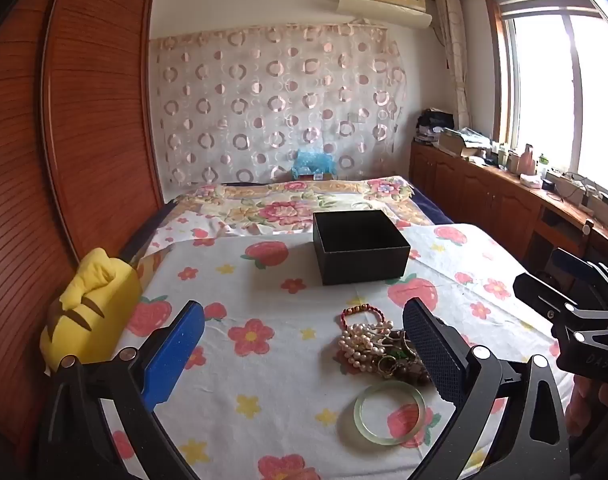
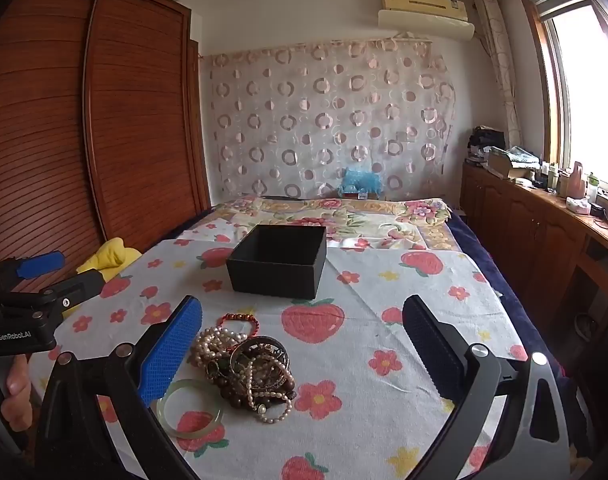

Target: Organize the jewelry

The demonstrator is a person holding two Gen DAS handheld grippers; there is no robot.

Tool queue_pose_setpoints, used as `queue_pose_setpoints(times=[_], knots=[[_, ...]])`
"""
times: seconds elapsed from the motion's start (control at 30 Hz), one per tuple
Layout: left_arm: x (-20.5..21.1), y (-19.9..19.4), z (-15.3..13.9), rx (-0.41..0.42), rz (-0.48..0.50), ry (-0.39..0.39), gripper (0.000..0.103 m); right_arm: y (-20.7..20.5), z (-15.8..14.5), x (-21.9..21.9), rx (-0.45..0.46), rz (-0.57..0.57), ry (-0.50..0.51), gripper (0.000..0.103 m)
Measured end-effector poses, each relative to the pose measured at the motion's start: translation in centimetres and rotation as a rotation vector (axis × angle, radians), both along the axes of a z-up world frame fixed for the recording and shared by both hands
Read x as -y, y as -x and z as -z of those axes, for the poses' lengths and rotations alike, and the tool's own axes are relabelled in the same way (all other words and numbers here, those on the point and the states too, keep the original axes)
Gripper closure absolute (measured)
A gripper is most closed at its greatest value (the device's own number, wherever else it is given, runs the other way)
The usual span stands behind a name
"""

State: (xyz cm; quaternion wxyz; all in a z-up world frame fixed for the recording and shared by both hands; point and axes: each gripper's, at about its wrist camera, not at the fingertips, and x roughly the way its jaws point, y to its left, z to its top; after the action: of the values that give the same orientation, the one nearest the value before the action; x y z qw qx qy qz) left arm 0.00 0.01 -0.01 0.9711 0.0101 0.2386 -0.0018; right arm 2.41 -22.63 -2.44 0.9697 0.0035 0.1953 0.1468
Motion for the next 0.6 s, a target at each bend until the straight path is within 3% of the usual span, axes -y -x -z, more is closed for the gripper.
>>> queue_pose_setpoints(times=[0.6], knots=[[0.02,0.00,-0.01,0.000,0.000,-0.002,0.007,0.07,-0.08,0.02,-0.001,0.001,-0.002,0.002]])
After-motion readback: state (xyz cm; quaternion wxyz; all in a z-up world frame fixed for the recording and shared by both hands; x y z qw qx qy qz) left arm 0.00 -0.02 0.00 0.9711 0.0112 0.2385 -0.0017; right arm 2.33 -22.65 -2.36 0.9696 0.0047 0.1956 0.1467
